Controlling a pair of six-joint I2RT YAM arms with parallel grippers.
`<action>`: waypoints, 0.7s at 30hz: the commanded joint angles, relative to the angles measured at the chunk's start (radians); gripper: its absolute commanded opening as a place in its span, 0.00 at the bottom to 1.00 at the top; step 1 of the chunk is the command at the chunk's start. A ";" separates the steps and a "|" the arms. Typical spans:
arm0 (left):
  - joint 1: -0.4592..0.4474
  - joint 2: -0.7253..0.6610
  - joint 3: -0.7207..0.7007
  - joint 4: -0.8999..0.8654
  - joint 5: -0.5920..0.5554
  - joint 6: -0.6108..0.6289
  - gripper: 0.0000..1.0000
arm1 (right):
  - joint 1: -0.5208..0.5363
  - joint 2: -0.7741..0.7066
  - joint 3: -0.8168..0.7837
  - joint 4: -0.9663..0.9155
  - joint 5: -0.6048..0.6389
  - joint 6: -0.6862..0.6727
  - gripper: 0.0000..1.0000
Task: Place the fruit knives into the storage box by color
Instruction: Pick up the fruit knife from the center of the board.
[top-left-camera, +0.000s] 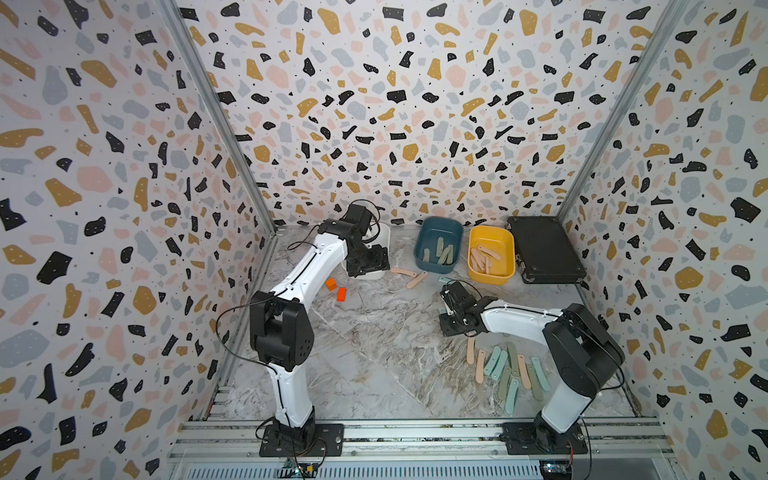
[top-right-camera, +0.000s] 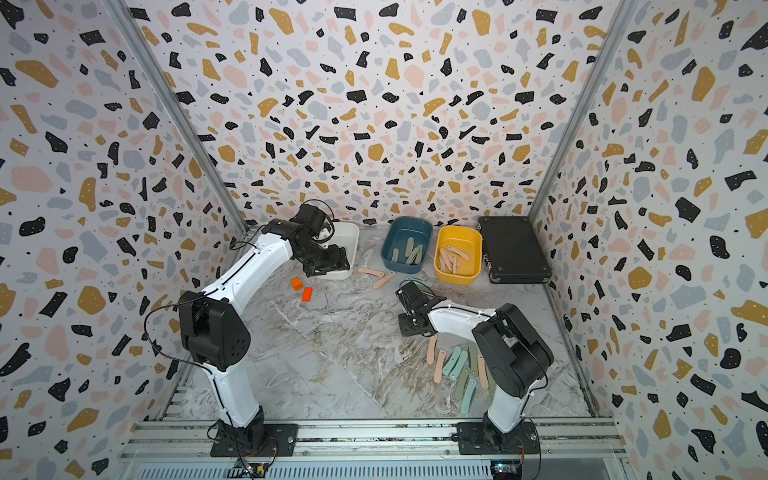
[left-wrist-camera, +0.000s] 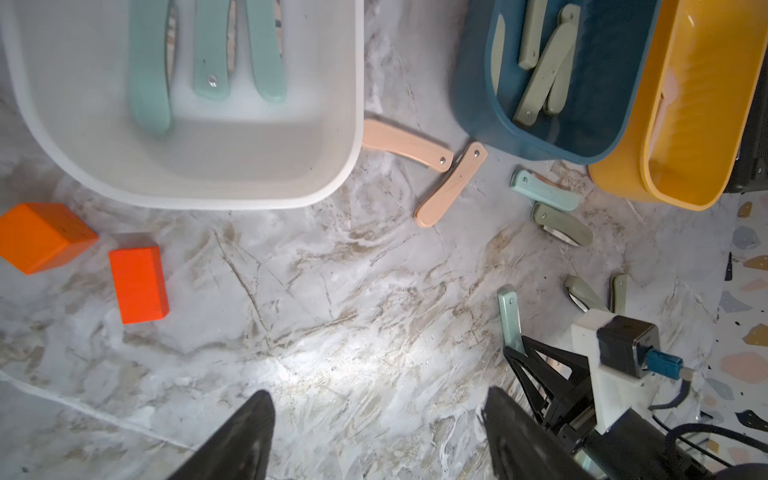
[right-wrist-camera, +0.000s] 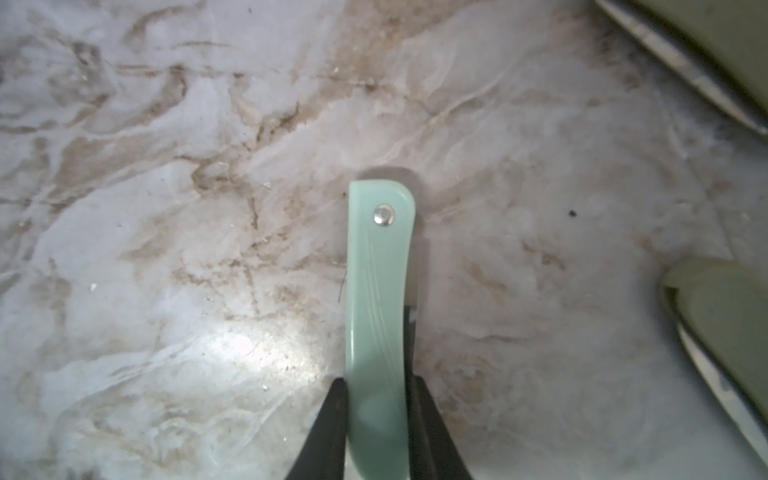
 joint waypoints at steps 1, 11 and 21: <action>0.005 -0.052 -0.069 0.034 0.077 -0.028 0.81 | 0.010 -0.044 -0.031 -0.055 -0.031 0.005 0.17; 0.018 -0.261 -0.287 0.001 0.009 -0.019 0.85 | 0.043 -0.015 0.128 -0.046 -0.135 0.014 0.14; 0.131 -0.332 -0.420 0.013 -0.039 -0.011 0.99 | 0.066 0.223 0.575 -0.078 -0.152 -0.056 0.13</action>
